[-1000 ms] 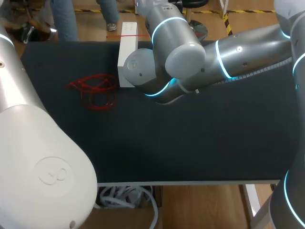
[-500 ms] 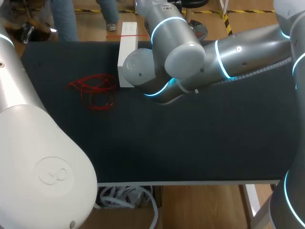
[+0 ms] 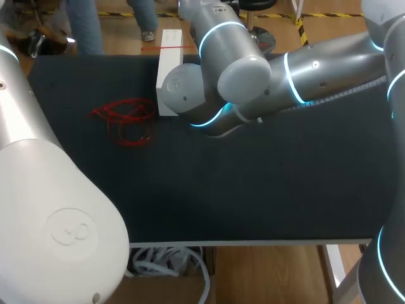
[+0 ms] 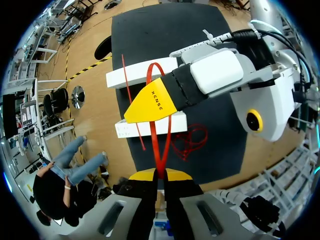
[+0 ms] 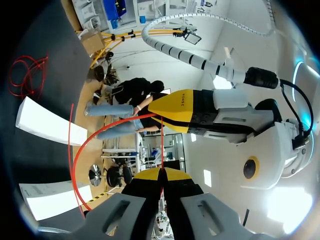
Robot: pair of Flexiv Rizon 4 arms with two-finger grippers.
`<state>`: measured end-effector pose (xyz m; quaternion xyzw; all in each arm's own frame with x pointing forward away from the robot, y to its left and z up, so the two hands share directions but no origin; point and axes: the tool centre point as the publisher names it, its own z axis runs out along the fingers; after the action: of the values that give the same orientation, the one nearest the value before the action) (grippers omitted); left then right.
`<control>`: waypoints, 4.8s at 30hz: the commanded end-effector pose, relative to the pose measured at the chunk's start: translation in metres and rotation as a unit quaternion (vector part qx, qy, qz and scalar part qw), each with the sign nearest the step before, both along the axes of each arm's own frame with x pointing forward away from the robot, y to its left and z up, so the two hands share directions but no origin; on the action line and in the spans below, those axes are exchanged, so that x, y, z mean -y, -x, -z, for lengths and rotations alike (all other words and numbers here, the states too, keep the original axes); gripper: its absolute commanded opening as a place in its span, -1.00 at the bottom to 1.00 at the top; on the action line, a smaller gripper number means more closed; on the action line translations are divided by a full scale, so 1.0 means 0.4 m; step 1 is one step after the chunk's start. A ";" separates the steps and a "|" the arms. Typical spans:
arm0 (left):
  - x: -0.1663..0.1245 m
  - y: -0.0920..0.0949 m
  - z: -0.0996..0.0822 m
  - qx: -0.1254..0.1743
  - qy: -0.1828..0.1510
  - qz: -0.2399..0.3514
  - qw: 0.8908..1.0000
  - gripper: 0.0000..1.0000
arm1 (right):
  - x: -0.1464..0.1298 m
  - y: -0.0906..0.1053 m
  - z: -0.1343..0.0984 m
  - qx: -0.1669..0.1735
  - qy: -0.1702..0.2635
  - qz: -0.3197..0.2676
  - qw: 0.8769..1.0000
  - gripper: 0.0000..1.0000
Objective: Grab the tape and strap the tape.
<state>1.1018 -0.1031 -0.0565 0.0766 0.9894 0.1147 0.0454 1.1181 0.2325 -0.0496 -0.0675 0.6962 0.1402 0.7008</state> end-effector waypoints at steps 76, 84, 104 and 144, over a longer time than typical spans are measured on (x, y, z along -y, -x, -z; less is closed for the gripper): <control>0.002 0.000 -0.003 -0.001 -0.002 -0.001 1.000 -1.00 | -0.070 -0.007 0.001 -0.008 -0.007 -0.024 1.000 -1.00; 0.002 0.000 -0.003 -0.001 -0.002 -0.001 1.000 -1.00 | -0.077 -0.007 0.002 -0.009 -0.008 -0.030 0.999 -1.00; 0.002 0.000 -0.003 -0.001 -0.002 -0.001 1.000 -1.00 | -0.077 -0.007 0.002 -0.008 -0.012 -0.030 0.999 -1.00; 0.002 0.000 -0.003 -0.001 -0.002 -0.001 1.000 -1.00 | -0.072 0.000 0.000 -0.007 -0.026 -0.025 0.999 1.00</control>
<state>1.1018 -0.1031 -0.0565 0.0767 0.9894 0.1146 0.0454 1.1187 0.2618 -0.0503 -0.0643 0.6947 0.1760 0.6945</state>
